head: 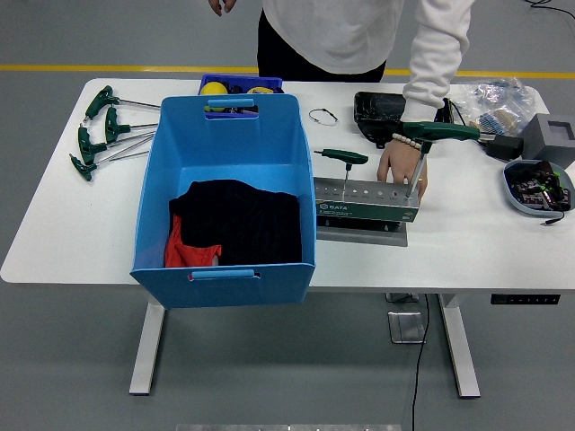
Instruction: Lift tool from toolbox,place it in box,lift tool from toolbox,place it in box
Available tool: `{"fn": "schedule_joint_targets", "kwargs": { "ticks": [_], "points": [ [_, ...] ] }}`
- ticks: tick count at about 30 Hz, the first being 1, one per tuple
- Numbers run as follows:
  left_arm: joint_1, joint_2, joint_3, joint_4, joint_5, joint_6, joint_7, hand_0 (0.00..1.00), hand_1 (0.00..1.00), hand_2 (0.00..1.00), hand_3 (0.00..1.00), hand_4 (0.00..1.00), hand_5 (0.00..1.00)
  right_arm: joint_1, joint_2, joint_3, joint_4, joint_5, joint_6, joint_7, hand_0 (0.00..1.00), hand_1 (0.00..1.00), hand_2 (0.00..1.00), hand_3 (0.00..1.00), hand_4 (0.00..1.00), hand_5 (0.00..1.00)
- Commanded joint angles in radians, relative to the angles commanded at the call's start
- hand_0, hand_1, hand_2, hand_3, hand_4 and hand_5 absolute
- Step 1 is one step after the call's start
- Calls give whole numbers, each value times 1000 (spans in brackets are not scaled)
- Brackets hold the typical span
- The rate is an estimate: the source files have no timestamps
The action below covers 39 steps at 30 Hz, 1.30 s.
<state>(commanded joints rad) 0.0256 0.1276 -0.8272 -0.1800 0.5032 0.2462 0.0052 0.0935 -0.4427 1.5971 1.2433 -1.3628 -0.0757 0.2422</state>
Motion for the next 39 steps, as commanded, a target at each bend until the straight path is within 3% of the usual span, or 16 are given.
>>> {"fn": "schedule_joint_targets", "kwargs": {
  "ticks": [2, 10, 17, 20, 21, 26, 27, 32, 33, 38, 39],
  "points": [
    [-3, 1, 2, 0, 0, -1, 0, 729, 802, 817, 790, 761, 714, 32, -34, -37, 24, -84, -14, -7, 998, 918, 906, 937, 998, 894],
    [-12, 3, -15, 0, 18, 0, -1, 726, 800, 816, 790, 761, 713, 182, -152, -231, 89, -413, -10, -27, 998, 914, 912, 932, 998, 866],
    [-23, 4, -23, 0, 36, 4, 1, 723, 802, 818, 789, 763, 716, 323, -183, -426, 79, -543, 46, -34, 998, 933, 928, 948, 998, 808],
    [-30, 3, -17, 0, 40, 8, 2, 723, 802, 818, 789, 763, 716, 383, -175, -506, 53, -566, 52, -32, 998, 933, 928, 948, 998, 808],
    [-32, 4, -17, 0, 41, 8, 2, 723, 802, 817, 791, 762, 714, 406, -167, -533, 39, -572, 52, -34, 998, 941, 934, 972, 998, 758],
    [-38, 5, -13, 0, 40, 7, 0, 723, 802, 817, 791, 762, 714, 515, -121, -647, -40, -574, 43, -42, 998, 941, 934, 972, 998, 758],
    [-39, 5, -12, 0, 40, 7, -1, 720, 801, 815, 788, 762, 715, 532, -113, -661, -55, -571, 42, -44, 969, 870, 832, 911, 998, 743],
    [-44, 7, -13, 0, 44, 7, -4, 720, 801, 815, 788, 762, 715, 634, -54, -733, -164, -557, 29, -54, 969, 870, 832, 911, 998, 743],
    [-44, 7, -14, 0, 44, 7, -5, 712, 798, 813, 785, 762, 713, 648, -46, -740, -184, -557, 29, -54, 781, 709, 662, 821, 998, 726],
    [-52, 12, -6, 0, 58, 11, 1, 712, 798, 813, 785, 762, 713, 710, -12, -789, -275, -563, 53, -39, 781, 709, 662, 821, 998, 726],
    [-54, 12, -7, 0, 67, 15, 4, 741, 791, 809, 782, 764, 714, 726, -4, -802, -298, -583, 77, -30, 694, 610, 565, 763, 998, 575]
  ]
}}
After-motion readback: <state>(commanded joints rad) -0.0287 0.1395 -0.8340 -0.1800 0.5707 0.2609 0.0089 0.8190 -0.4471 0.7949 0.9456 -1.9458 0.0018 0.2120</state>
